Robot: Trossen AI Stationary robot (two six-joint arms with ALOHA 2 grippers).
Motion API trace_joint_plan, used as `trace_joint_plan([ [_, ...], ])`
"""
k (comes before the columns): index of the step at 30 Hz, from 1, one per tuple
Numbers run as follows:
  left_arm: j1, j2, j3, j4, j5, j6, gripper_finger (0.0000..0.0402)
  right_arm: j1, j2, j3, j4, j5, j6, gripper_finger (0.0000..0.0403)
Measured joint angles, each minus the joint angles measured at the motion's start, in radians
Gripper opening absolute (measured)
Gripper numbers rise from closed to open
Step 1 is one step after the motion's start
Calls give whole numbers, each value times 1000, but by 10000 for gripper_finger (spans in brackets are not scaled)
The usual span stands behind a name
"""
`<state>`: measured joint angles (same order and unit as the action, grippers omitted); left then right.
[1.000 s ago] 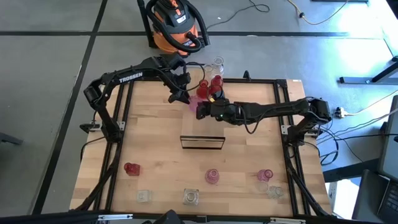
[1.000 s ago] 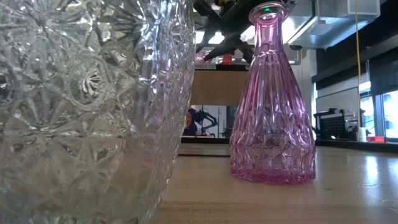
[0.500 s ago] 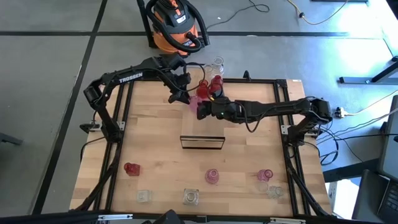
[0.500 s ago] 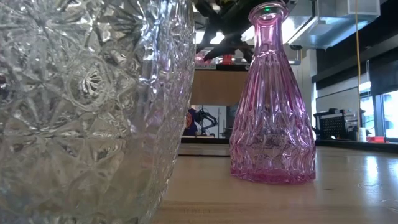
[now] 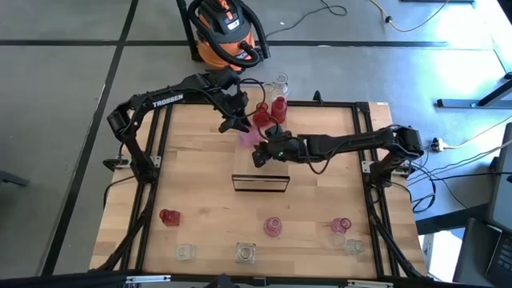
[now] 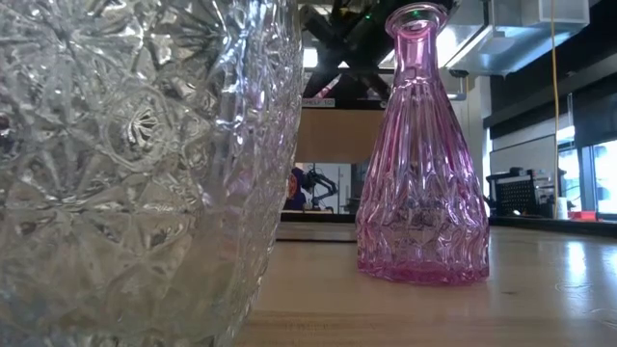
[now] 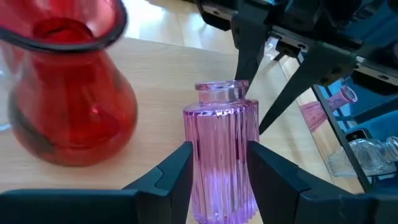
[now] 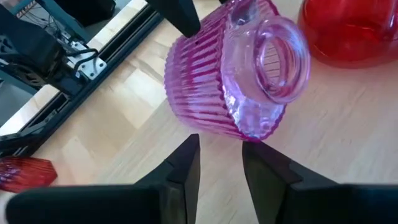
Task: Sort vases onto shelf
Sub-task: Put the purple vase on the shelf
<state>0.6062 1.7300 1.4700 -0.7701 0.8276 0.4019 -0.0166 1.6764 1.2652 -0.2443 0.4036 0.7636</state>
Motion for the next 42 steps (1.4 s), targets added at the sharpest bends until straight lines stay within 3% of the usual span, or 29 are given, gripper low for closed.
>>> trace_joint_plan([
  [20,1,2,-3,9,-6,45,139,23,-2,1,0,91,-13,91],
  [28,1,2,-4,8,-3,64,139,24,-3,1,-2,101,-12,66],
  [42,1,2,-4,3,-8,135,140,24,-5,1,10,102,-17,67],
])
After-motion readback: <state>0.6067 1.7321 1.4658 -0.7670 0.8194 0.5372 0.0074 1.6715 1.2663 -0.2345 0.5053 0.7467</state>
